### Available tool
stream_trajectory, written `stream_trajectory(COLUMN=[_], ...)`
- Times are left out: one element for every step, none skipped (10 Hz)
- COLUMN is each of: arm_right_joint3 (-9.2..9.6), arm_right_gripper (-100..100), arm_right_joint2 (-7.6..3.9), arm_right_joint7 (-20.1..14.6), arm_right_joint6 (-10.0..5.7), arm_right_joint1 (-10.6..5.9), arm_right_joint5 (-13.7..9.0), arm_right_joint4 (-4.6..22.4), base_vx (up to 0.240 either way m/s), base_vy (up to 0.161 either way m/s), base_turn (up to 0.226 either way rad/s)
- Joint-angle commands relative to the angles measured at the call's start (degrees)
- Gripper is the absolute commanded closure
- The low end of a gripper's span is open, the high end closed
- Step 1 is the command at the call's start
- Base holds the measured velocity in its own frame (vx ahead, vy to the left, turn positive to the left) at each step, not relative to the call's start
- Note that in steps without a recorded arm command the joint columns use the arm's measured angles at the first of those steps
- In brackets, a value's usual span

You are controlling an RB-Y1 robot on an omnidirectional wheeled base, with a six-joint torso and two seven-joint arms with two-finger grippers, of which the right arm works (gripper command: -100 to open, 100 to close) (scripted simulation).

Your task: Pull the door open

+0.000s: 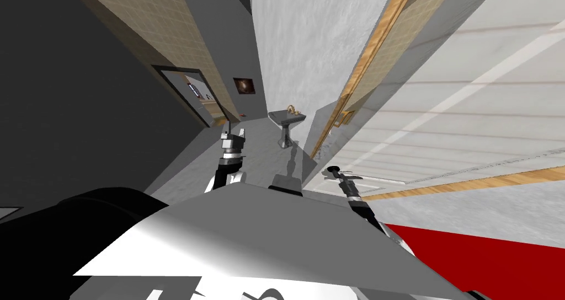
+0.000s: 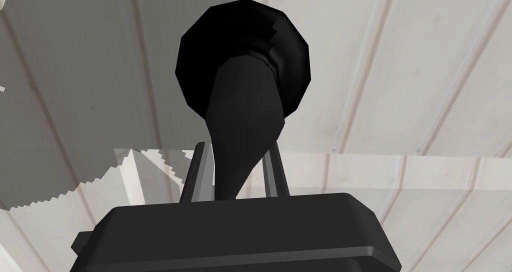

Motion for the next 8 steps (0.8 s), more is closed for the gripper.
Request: stream_trajectory(arm_right_joint3=[0.91, 1.17, 1.6, 1.51, 2.14, 2.28, 2.6, 2.96], arm_right_gripper=[100, 100, 100, 100, 100, 100, 100, 100], arm_right_joint2=[-0.97, -1.24, -1.66, -1.16, -1.43, -1.54, -1.79, -2.07], arm_right_joint7=[-0.5, -0.6, -0.9, -0.8, -1.1, -1.1, -1.3, -1.5], arm_right_joint6=[-2.11, -2.65, -3.53, -2.78, -3.93, -4.25, -4.97, -5.77], arm_right_joint1=[1.01, 1.28, 1.73, 1.21, 1.65, 1.76, 2.01, 2.29], arm_right_joint5=[-0.5, -0.7, -0.9, -0.7, -0.8, -0.9, -1.0, -1.1], arm_right_joint4=[0.4, 0.5, 0.7, 0.6, 1.1, 1.2, 1.5, 1.8], base_vx=[-0.182, -0.173, -0.162, -0.07, -0.119, -0.145, -0.167, -0.198], base_vy=[-0.076, -0.085, -0.065, -0.024, -0.052, -0.055, -0.073, -0.091], base_turn=[0.193, 0.131, 0.104, 0.027, 0.164, 0.147, 0.125, 0.172])
